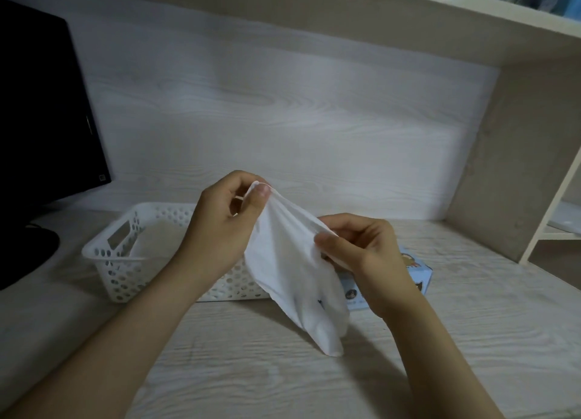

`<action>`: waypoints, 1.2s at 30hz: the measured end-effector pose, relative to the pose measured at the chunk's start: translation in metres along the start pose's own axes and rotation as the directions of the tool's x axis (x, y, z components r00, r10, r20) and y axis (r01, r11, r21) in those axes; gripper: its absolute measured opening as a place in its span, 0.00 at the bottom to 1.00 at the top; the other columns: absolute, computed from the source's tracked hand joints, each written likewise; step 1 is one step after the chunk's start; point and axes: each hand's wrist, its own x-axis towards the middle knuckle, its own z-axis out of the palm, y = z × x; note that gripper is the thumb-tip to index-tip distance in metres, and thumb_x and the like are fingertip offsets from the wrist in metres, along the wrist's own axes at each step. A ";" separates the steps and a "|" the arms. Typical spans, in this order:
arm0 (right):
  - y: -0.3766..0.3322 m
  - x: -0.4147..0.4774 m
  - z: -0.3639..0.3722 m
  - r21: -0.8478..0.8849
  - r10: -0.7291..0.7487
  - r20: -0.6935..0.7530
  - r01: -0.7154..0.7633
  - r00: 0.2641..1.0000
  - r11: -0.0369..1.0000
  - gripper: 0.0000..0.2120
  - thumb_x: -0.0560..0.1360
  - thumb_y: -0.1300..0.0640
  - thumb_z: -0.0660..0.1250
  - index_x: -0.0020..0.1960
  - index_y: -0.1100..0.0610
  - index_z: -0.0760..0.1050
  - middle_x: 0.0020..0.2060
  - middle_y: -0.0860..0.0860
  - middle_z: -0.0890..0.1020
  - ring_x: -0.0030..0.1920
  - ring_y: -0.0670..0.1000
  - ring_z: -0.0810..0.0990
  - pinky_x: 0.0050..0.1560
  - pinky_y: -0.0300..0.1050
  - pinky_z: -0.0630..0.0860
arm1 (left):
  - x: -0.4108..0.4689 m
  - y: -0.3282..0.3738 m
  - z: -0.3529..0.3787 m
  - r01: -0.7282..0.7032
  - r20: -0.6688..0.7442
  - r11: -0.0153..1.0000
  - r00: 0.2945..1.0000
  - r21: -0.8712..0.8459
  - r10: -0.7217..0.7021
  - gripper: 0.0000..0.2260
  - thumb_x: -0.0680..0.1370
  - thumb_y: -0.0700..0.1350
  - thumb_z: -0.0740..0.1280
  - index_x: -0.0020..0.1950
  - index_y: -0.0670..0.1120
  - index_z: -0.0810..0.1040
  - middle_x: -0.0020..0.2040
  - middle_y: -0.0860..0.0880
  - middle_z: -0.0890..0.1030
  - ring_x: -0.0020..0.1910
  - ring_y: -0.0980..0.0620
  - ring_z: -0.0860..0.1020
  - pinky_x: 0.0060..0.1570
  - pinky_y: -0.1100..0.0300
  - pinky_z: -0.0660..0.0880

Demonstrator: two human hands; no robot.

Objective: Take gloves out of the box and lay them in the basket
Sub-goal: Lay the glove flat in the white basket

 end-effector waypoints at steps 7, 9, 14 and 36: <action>-0.006 0.006 0.013 0.039 0.076 -0.118 -0.072 0.990 0.997 0.10 0.78 0.71 0.68 0.49 0.61 0.86 0.44 0.62 0.87 0.41 0.61 0.86 0.41 0.54 0.85 | 0.005 -0.005 -0.013 -0.049 -0.072 0.993 0.996 0.110 0.057 0.13 0.79 0.58 0.71 0.45 0.49 0.80 0.34 0.40 0.82 0.31 0.50 0.72 0.37 0.56 0.69; -0.009 0.012 0.021 -0.025 0.096 -0.161 -0.102 0.982 0.995 0.11 0.78 0.70 0.67 0.50 0.58 0.86 0.44 0.57 0.87 0.40 0.59 0.87 0.42 0.54 0.86 | 0.009 -0.011 -0.020 -0.083 -0.139 0.958 0.982 0.274 0.125 0.15 0.79 0.59 0.72 0.43 0.49 0.78 0.27 0.46 0.77 0.26 0.56 0.67 0.32 0.58 0.67; -0.005 0.027 0.054 -0.392 -0.040 -0.315 -0.091 0.948 0.916 0.13 0.77 0.64 0.64 0.52 0.51 0.84 0.42 0.46 0.86 0.41 0.50 0.87 0.47 0.53 0.85 | 0.011 -0.017 -0.036 -0.022 -0.218 0.835 0.961 0.550 0.169 0.19 0.80 0.64 0.67 0.44 0.49 0.72 0.31 0.53 0.75 0.33 0.50 0.75 0.34 0.51 0.74; -0.002 0.120 0.125 -0.937 -0.214 0.218 0.266 0.952 0.228 0.16 0.84 0.64 0.59 0.67 0.51 0.75 0.58 0.53 0.77 0.45 0.60 0.80 0.41 0.51 0.74 | 0.020 -0.027 -0.091 0.163 -0.161 0.753 0.984 0.638 -0.076 0.17 0.80 0.31 0.59 0.55 0.53 0.77 0.59 0.47 0.78 0.56 0.44 0.78 0.54 0.46 0.79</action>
